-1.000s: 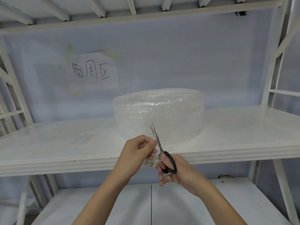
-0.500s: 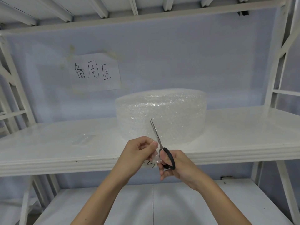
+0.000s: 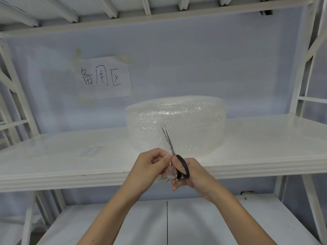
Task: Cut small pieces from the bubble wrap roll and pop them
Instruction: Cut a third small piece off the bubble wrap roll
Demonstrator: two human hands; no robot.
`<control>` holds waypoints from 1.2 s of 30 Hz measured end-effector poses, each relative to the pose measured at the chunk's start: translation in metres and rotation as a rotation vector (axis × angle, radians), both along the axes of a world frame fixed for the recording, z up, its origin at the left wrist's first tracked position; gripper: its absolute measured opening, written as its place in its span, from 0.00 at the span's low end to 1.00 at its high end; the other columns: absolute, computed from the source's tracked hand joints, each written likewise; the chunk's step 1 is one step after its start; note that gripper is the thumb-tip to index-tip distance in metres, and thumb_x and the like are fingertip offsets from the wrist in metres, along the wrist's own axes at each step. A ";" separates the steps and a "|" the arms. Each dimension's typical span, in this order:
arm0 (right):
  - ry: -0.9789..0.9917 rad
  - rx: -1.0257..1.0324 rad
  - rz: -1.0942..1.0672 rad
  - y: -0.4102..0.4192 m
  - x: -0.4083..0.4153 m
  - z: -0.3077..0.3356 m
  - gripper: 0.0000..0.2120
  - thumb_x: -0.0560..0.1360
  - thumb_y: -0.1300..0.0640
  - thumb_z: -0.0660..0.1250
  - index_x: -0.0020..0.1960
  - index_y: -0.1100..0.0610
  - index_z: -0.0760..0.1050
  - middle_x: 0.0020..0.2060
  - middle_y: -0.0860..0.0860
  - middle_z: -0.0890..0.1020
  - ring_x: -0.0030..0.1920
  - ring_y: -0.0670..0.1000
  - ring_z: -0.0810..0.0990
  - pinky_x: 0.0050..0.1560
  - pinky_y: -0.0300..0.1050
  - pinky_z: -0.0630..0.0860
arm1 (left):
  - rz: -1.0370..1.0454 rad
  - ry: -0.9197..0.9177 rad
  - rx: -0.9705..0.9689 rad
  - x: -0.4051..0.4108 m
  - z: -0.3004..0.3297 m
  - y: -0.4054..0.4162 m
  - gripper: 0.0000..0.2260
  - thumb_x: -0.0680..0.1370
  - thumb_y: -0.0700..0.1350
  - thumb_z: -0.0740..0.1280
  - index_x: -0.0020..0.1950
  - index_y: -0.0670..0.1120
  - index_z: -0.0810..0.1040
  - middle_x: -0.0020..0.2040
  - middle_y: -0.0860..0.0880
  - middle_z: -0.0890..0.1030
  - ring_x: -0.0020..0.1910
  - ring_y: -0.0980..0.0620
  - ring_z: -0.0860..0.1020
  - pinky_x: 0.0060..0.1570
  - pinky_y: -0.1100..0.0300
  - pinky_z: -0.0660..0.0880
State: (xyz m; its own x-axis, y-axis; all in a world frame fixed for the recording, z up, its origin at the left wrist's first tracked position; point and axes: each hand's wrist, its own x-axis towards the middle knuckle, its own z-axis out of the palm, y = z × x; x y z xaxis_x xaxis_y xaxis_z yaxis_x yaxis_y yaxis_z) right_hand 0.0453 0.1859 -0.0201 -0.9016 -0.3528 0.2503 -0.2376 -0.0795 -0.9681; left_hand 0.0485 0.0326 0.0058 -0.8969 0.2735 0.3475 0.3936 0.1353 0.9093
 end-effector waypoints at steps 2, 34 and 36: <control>0.012 0.006 -0.012 -0.001 -0.001 0.001 0.23 0.63 0.32 0.70 0.29 0.52 0.79 0.29 0.51 0.77 0.31 0.52 0.76 0.36 0.48 0.80 | 0.011 0.000 -0.005 -0.001 -0.001 -0.001 0.08 0.79 0.40 0.66 0.45 0.36 0.80 0.32 0.47 0.82 0.31 0.54 0.78 0.36 0.63 0.75; -0.060 0.029 -0.064 0.004 0.008 -0.005 0.19 0.71 0.43 0.67 0.30 0.57 0.74 0.28 0.53 0.74 0.27 0.51 0.74 0.33 0.46 0.79 | 0.186 0.002 0.215 -0.012 0.010 0.004 0.06 0.78 0.46 0.68 0.50 0.44 0.81 0.36 0.50 0.84 0.32 0.54 0.79 0.37 0.64 0.78; -0.061 0.026 -0.065 0.004 0.008 -0.004 0.19 0.71 0.43 0.68 0.29 0.55 0.74 0.28 0.53 0.74 0.27 0.51 0.74 0.33 0.47 0.79 | 0.174 0.018 0.205 -0.013 0.010 0.004 0.06 0.78 0.43 0.68 0.48 0.41 0.81 0.35 0.50 0.82 0.32 0.55 0.78 0.37 0.64 0.78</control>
